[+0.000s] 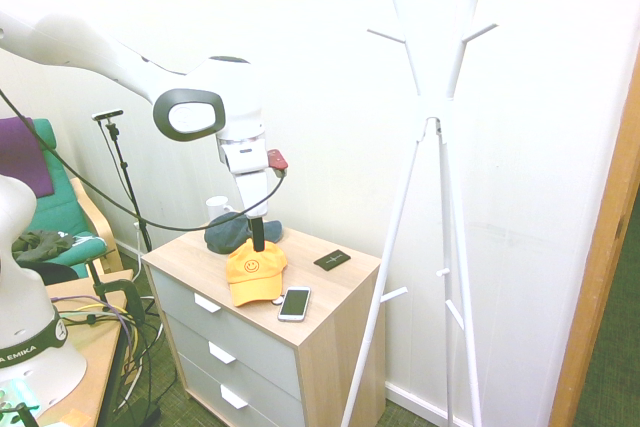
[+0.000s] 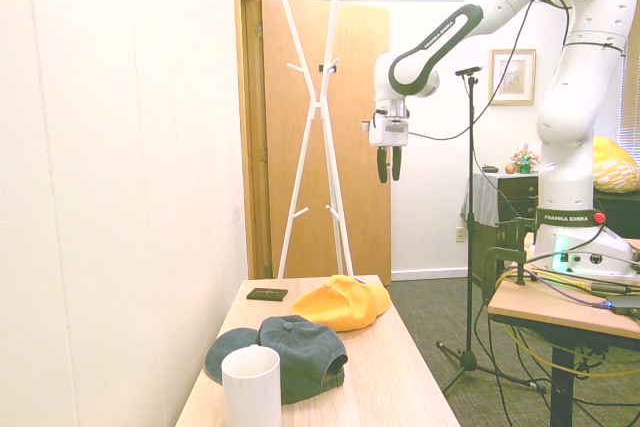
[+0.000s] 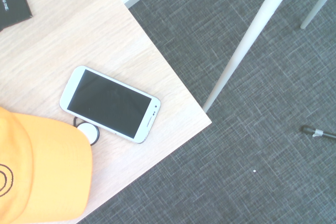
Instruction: Hang the cap
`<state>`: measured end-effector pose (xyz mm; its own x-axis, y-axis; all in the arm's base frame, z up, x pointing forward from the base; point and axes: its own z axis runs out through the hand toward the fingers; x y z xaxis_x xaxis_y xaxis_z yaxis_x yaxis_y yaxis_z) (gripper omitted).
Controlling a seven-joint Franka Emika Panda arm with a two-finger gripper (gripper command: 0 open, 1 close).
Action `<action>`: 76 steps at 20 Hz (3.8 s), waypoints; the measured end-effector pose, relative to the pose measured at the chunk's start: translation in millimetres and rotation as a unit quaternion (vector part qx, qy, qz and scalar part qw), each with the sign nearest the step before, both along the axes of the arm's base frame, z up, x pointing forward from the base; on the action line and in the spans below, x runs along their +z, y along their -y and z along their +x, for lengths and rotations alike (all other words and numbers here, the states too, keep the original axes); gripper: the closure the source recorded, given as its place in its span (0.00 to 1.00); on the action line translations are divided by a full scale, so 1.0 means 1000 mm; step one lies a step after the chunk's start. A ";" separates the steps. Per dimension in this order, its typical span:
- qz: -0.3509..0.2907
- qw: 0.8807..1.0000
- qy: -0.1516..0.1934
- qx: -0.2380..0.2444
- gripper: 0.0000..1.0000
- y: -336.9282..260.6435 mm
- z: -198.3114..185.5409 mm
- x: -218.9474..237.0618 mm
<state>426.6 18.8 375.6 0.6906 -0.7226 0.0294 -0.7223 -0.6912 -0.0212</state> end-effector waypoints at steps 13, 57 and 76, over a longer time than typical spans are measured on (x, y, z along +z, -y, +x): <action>0.003 0.998 -0.017 0.054 0.00 -0.134 0.045 -0.055; -0.050 0.985 -0.032 0.163 1.00 -0.320 0.022 -0.206; -0.054 0.993 0.007 0.107 1.00 -0.297 0.050 -0.163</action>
<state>476.5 316.1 212.9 0.8272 -0.5511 0.1096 -0.5585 -0.8278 0.0527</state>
